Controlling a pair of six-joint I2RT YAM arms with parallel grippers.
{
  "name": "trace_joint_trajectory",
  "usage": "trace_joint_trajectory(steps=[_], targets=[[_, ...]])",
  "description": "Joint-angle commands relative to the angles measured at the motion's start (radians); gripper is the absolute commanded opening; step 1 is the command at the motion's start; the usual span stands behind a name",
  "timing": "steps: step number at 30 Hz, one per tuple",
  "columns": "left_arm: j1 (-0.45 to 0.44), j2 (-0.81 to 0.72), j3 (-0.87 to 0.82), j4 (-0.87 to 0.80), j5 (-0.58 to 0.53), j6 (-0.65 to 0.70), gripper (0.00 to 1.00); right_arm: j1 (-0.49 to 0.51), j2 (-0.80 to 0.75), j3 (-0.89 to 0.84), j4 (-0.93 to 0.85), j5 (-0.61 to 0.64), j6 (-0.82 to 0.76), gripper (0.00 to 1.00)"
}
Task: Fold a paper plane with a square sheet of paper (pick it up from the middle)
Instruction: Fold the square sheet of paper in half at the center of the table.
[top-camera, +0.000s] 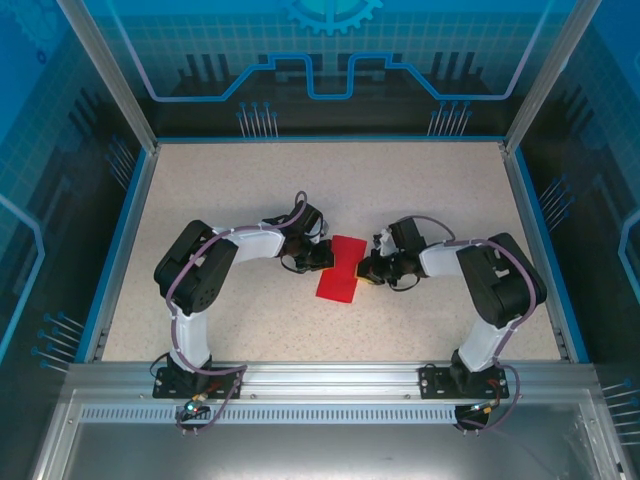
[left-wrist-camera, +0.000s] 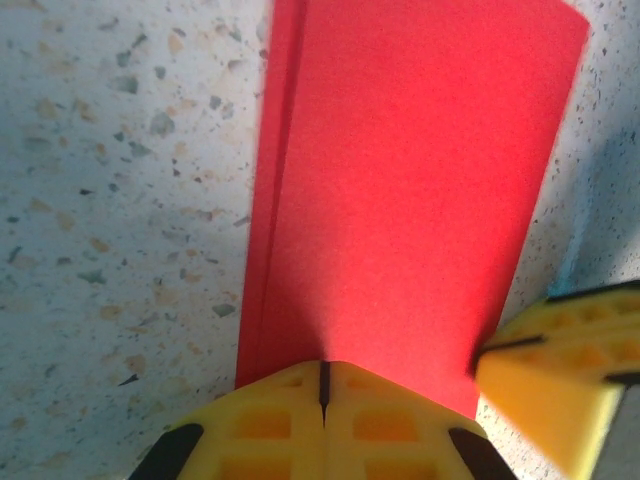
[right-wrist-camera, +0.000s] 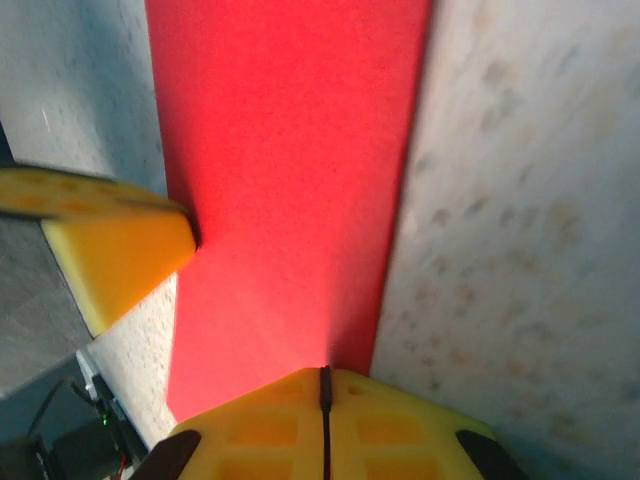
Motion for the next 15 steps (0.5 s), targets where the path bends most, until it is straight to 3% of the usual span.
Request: trace_joint_trajectory(steps=[1, 6, 15], targets=[[-0.007, 0.027, -0.029, -0.136, -0.067, 0.024, 0.0, 0.035, 0.018, -0.023, 0.024, 0.015, 0.017, 0.06], [-0.007, 0.024, -0.037, -0.131, -0.07, 0.021, 0.0, 0.036, -0.033, -0.044, -0.013, 0.068, 0.021, 0.06], [-0.007, 0.027, -0.046, -0.116, -0.067, 0.013, 0.0, 0.083, -0.12, -0.049, 0.002, 0.047, 0.066, 0.08]])
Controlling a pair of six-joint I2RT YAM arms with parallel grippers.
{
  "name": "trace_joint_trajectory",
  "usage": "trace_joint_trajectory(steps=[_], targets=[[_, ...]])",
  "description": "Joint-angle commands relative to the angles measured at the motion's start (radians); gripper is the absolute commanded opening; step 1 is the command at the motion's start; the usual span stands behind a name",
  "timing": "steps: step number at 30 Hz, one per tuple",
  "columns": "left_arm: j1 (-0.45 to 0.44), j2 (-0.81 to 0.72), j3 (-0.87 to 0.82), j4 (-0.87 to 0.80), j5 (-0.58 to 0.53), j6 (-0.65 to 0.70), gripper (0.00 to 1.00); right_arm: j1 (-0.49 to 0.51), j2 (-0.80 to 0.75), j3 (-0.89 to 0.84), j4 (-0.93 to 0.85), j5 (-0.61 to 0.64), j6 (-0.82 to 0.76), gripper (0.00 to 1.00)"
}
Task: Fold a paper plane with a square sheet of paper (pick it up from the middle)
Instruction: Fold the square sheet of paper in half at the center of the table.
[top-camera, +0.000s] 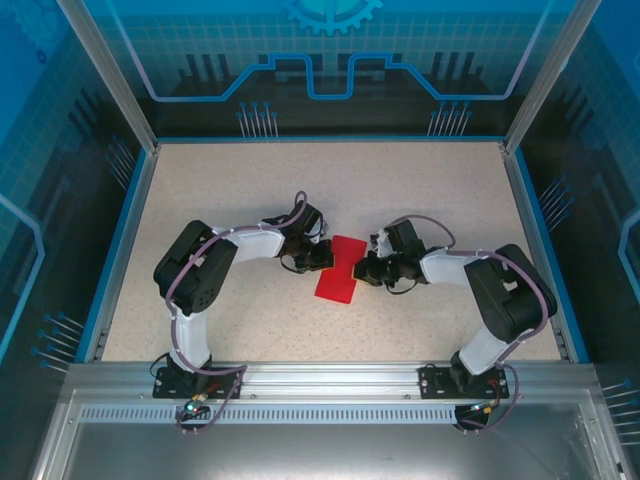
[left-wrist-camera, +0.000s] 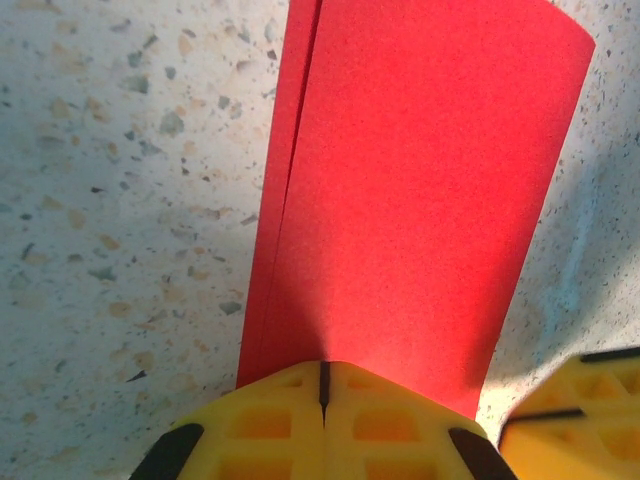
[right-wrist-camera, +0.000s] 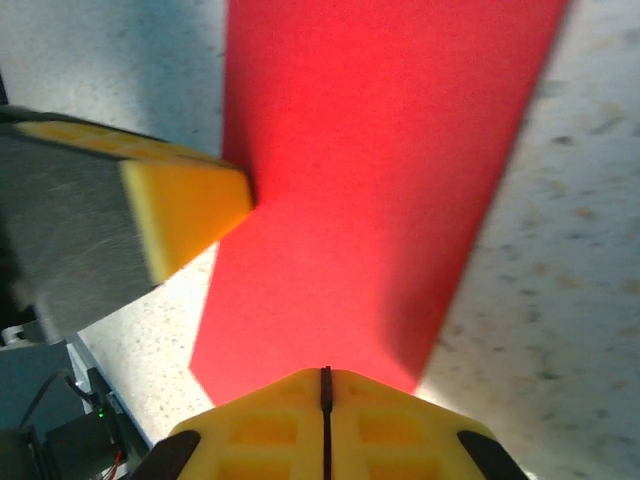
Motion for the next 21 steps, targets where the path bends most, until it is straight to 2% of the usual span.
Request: trace_joint_trajectory(steps=[1, 10, 21], targets=[[-0.007, 0.032, -0.047, -0.113, -0.062, 0.013, 0.0, 0.029, -0.008, -0.026, 0.026, -0.012, 0.048, 0.09], [-0.007, 0.033, -0.046, -0.117, -0.067, 0.018, 0.0, 0.04, 0.06, -0.089, 0.105, -0.006, 0.086, 0.08], [-0.007, 0.033, -0.043, -0.117, -0.062, 0.015, 0.0, 0.068, -0.059, -0.104, 0.077, -0.025, 0.092, 0.09]])
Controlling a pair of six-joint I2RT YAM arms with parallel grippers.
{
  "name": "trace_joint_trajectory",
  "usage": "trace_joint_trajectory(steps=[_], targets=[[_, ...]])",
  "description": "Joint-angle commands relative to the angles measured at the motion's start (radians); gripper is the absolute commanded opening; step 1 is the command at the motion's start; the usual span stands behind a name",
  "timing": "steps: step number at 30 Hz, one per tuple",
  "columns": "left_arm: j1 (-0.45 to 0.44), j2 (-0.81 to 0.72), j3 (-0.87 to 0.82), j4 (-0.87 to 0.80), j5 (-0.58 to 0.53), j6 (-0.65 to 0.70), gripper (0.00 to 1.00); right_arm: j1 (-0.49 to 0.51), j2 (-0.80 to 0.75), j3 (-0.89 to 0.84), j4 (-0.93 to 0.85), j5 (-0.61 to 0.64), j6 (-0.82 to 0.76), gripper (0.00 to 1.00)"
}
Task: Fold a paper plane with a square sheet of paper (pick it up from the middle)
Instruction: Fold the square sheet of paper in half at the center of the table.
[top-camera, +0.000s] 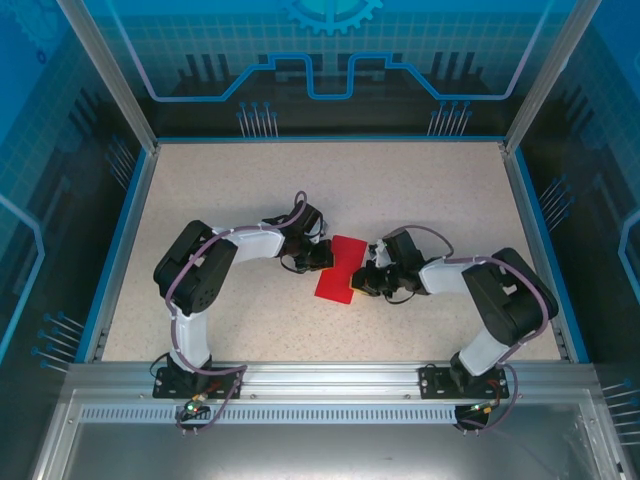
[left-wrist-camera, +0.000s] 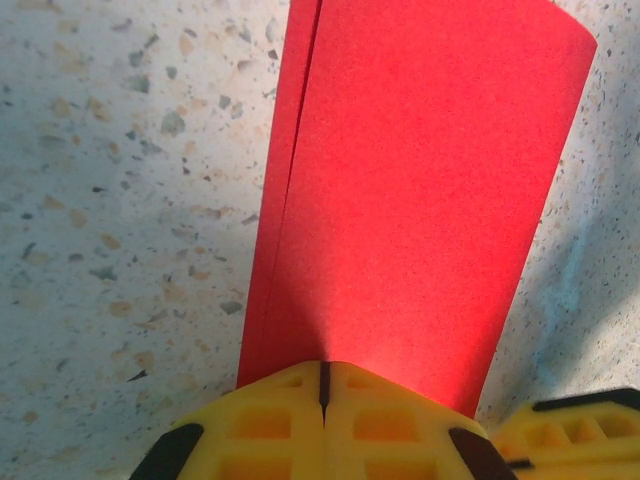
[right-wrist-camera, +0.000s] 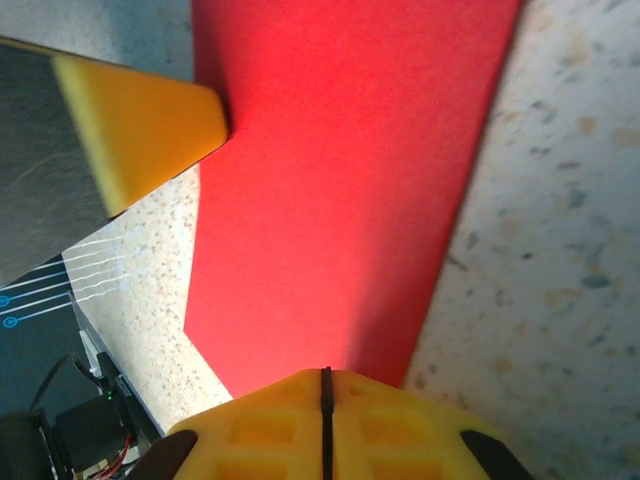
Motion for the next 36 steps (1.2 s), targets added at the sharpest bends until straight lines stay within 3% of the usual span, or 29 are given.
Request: trace_joint_trajectory(steps=[1, 11, 23, 36], targets=[[-0.007, 0.033, -0.042, -0.117, -0.063, 0.014, 0.0, 0.031, -0.039, -0.016, -0.019, -0.016, 0.011, 0.1], [-0.007, 0.036, -0.045, -0.113, -0.063, 0.015, 0.0, 0.063, 0.045, -0.049, 0.004, 0.023, 0.03, 0.09], [-0.007, 0.036, -0.05, -0.117, -0.063, 0.018, 0.0, 0.121, -0.05, -0.05, -0.03, 0.027, 0.022, 0.1], [-0.007, 0.037, -0.041, -0.128, -0.066, 0.023, 0.0, 0.121, -0.016, -0.089, -0.004, 0.043, 0.023, 0.09]])
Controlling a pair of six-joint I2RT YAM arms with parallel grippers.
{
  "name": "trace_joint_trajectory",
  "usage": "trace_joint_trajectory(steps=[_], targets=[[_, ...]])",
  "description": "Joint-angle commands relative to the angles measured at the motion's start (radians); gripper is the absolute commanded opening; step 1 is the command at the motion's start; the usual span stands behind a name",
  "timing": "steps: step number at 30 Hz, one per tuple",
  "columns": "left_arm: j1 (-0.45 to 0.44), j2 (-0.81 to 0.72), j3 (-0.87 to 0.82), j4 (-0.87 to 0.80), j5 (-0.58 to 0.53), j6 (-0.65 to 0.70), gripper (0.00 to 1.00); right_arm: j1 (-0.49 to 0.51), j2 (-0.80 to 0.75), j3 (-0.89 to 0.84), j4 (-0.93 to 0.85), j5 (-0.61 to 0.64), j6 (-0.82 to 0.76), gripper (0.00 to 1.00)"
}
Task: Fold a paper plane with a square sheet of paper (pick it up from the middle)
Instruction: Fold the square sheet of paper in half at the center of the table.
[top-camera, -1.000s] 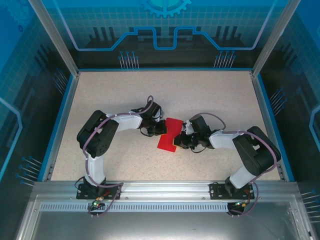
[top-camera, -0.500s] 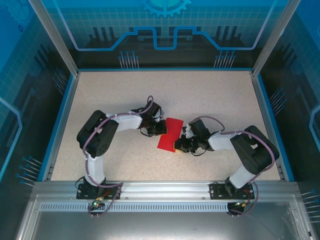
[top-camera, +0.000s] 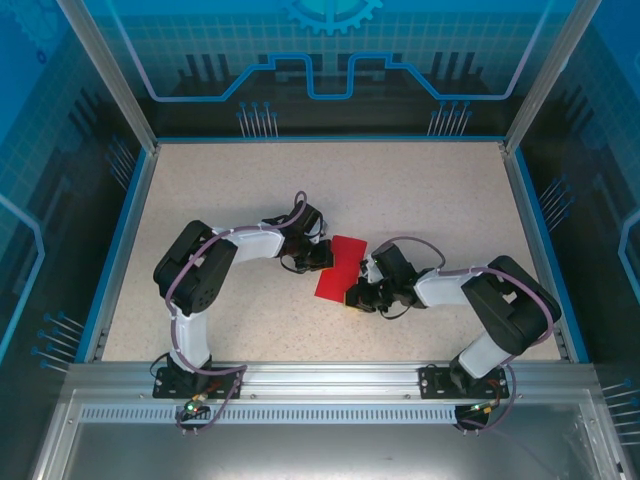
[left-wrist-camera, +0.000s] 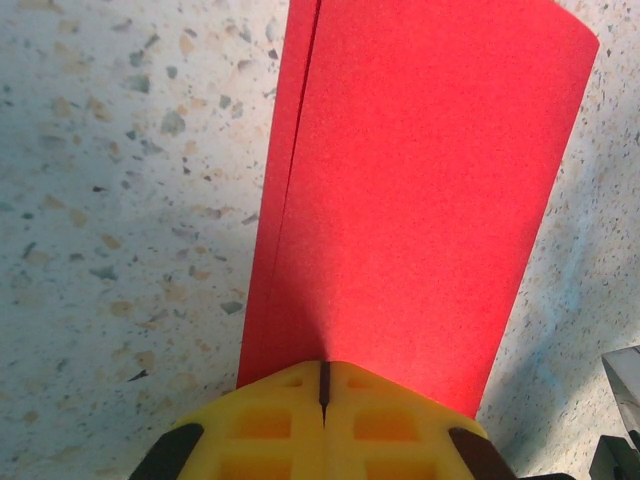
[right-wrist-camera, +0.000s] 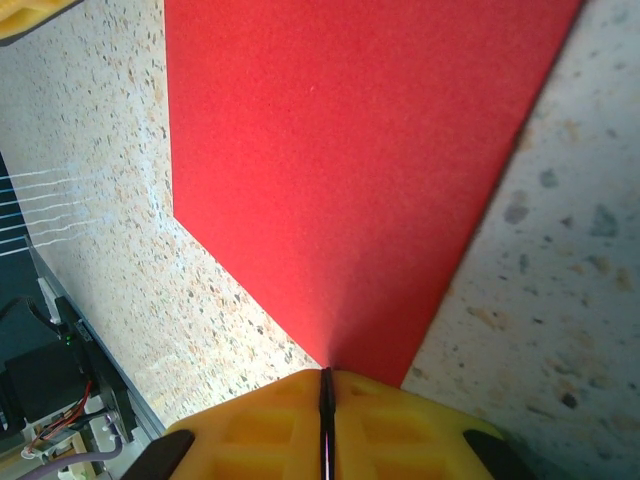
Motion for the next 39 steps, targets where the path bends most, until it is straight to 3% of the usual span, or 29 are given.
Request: trace_joint_trajectory(steps=[1, 5, 10, 12, 18, 27, 39], targets=[[-0.007, 0.038, -0.036, -0.132, -0.064, 0.022, 0.0, -0.012, 0.007, -0.033, 0.017, -0.015, 0.01, 0.09], [-0.006, 0.038, -0.036, -0.133, -0.064, 0.024, 0.0, -0.058, -0.052, -0.021, 0.023, -0.053, 0.006, 0.1], [-0.007, 0.039, -0.042, -0.131, -0.063, 0.028, 0.0, -0.19, -0.083, 0.101, -0.135, -0.001, -0.105, 0.11], [-0.007, 0.041, -0.046, -0.125, -0.061, 0.024, 0.0, -0.245, -0.041, 0.157, -0.161, 0.029, -0.129, 0.12], [-0.007, 0.047, -0.043, -0.125, -0.056, 0.025, 0.0, -0.348, 0.182, 0.35, -0.12, -0.07, -0.15, 0.08], [-0.007, 0.041, -0.054, -0.121, -0.05, 0.023, 0.0, -0.383, 0.379, 0.503, -0.149, -0.12, -0.175, 0.09], [-0.008, 0.022, -0.048, -0.129, -0.046, 0.003, 0.0, -0.38, 0.411, 0.549, -0.227, -0.108, -0.234, 0.1]])
